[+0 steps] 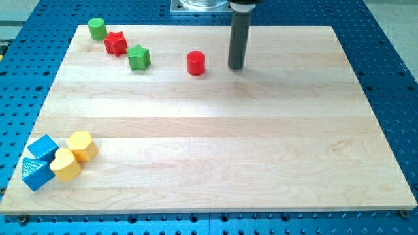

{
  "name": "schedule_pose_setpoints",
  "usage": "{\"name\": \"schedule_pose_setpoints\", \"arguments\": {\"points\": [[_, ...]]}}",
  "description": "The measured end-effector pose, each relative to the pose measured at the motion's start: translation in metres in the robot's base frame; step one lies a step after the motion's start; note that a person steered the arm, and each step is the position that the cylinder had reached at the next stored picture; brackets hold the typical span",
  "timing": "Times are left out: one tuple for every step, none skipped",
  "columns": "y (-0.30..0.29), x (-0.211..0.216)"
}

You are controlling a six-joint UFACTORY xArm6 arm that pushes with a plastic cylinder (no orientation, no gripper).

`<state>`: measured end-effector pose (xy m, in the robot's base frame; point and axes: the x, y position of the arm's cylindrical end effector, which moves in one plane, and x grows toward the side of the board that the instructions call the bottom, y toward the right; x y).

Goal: Move the red circle close to the green star

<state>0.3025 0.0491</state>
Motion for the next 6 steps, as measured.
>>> {"name": "schedule_pose_setpoints", "arguments": {"points": [[-0.061,0.010],[-0.093,0.041],[-0.051,0.052],[-0.094,0.065],[-0.118,0.065],[-0.111,0.108]]}}
